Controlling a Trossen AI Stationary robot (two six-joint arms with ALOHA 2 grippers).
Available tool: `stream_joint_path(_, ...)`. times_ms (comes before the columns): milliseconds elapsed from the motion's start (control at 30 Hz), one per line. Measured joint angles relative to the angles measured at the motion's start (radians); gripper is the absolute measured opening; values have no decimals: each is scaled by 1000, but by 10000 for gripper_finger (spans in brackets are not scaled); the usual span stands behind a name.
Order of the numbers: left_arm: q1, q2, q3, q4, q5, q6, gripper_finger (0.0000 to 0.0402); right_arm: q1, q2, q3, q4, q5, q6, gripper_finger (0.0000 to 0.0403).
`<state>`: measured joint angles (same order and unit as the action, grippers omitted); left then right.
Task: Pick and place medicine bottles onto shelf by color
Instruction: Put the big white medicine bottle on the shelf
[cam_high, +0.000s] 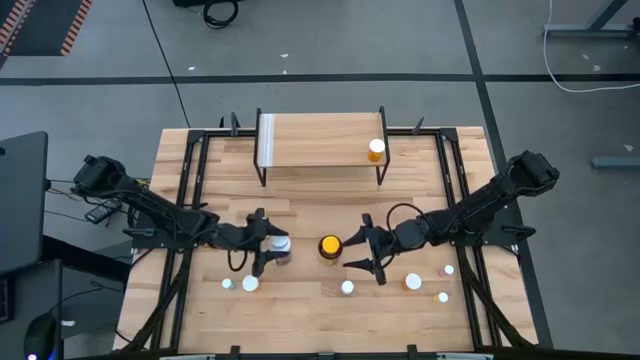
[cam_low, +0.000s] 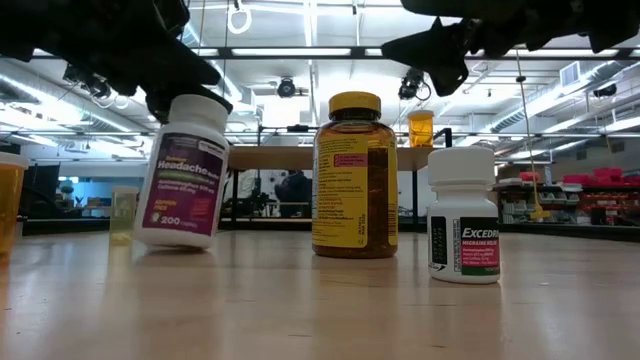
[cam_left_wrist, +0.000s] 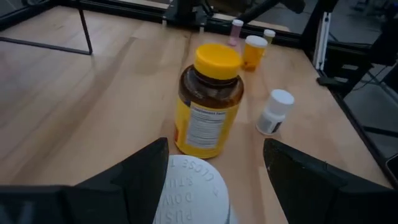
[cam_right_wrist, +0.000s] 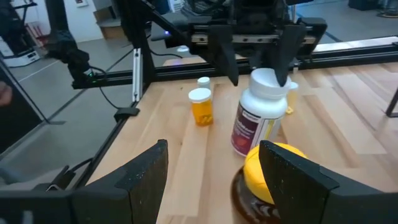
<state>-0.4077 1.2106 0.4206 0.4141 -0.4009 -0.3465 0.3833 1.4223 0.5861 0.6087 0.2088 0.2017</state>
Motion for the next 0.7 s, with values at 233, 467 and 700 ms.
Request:
stream_joint_path(233, -57, 0, -1, 4, -50, -41, 272, 23, 0, 0, -26, -5, -3, 256)
stream_joint_path(467, -60, 2, -3, 39, -49, -96, 272, 29, 0, 0, -35, -5, 14, 256)
stream_joint_path(700, -60, 2, -4, 110, -49, -83, 272, 29, 0, 0, -36, -21, 16, 256)
